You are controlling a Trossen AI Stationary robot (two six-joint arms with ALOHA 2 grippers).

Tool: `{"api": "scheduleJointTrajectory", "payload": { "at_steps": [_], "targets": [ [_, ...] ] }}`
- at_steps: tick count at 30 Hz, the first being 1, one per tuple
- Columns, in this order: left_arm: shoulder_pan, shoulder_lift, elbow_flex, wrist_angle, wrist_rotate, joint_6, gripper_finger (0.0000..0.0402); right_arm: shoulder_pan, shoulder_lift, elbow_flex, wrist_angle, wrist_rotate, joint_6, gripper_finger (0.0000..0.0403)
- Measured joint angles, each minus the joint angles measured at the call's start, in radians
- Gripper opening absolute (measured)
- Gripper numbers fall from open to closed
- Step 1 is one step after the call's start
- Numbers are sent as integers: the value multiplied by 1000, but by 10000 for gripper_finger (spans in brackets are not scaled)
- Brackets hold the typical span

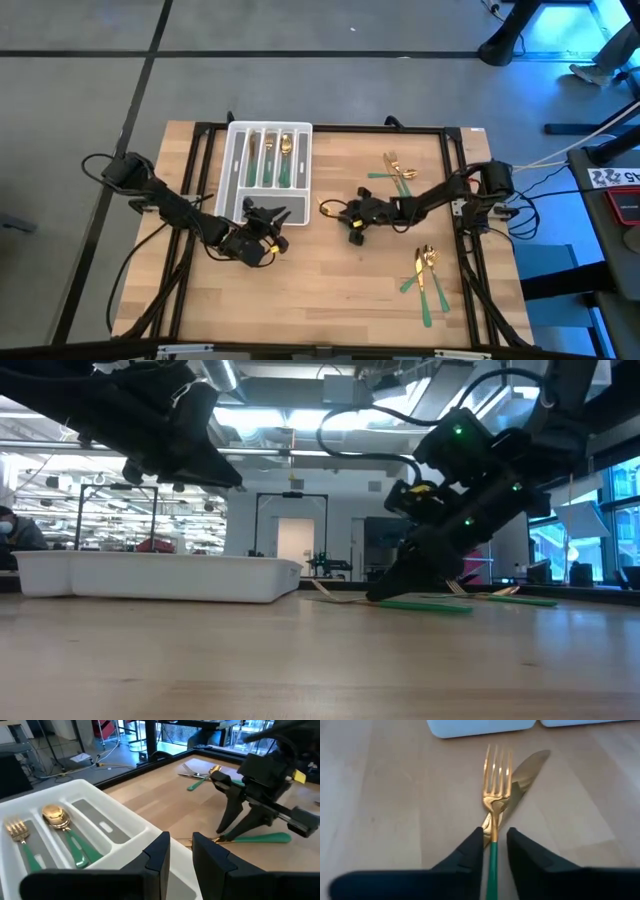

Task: Sort silverware
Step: Put the green fork into the white cutlery tray

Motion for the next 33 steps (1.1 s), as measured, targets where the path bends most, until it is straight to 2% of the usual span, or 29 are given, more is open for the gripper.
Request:
{"api": "scheduleJointTrajectory", "payload": {
  "at_steps": [5, 9, 18, 24, 28, 33],
  "targets": [
    [0, 0, 0, 3, 8, 0, 69, -7, 4, -1, 0, -73, 47, 9],
    [1, 0, 0, 3, 9, 0, 69, 17, -15, -5, 25, -70, 121, 12],
    [1, 0, 0, 3, 8, 1, 69, 100, -140, -10, -19, -86, 131, 2],
    [1, 0, 0, 3, 9, -8, 69, 158, -212, -9, -137, -3, 124, 2],
    [1, -1, 0, 3, 12, -15, 69, 171, -211, -9, -186, 32, 107, 24],
    [1, -1, 0, 3, 15, -19, 69, 153, -176, -8, -188, 119, 20, 86]
  ]
}}
